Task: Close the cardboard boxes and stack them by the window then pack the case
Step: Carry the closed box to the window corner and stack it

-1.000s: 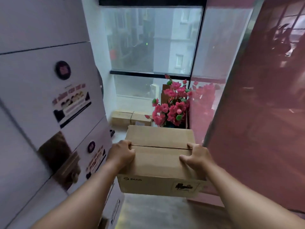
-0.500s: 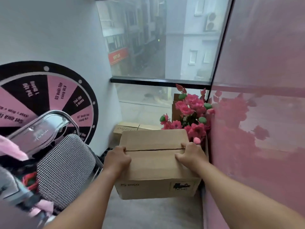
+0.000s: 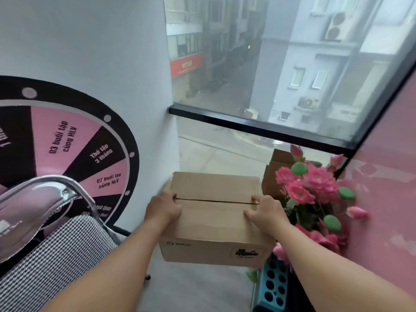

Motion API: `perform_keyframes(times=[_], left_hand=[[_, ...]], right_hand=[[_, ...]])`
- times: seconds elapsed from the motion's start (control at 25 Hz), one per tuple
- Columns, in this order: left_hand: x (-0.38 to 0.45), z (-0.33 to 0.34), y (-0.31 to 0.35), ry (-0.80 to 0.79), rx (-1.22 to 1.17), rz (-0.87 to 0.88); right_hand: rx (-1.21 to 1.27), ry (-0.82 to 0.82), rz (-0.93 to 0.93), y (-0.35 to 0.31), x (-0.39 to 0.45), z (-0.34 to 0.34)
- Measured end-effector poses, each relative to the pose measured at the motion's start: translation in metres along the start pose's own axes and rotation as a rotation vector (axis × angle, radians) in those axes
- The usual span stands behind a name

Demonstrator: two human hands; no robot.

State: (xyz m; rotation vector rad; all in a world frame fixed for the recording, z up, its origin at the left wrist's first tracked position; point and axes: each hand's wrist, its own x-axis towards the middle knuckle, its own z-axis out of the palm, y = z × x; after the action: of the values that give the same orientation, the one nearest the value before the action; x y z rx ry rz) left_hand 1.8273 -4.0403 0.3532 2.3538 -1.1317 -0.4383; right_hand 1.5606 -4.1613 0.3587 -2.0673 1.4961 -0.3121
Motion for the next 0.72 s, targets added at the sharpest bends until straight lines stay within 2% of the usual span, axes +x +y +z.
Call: perform_keyframes(times=[0.32, 0.72], left_hand=[[0.212, 0.011, 0.001, -0.052, -0.017, -0.051], [0.462, 0.082, -0.031, -0.073, 0.006, -0.230]], right_hand=[[0.010, -0.091, 0.005, -0.046, 0.220, 0.018], [-0.045, -0.245, 0.013, -0.049, 0.467, 0.120]])
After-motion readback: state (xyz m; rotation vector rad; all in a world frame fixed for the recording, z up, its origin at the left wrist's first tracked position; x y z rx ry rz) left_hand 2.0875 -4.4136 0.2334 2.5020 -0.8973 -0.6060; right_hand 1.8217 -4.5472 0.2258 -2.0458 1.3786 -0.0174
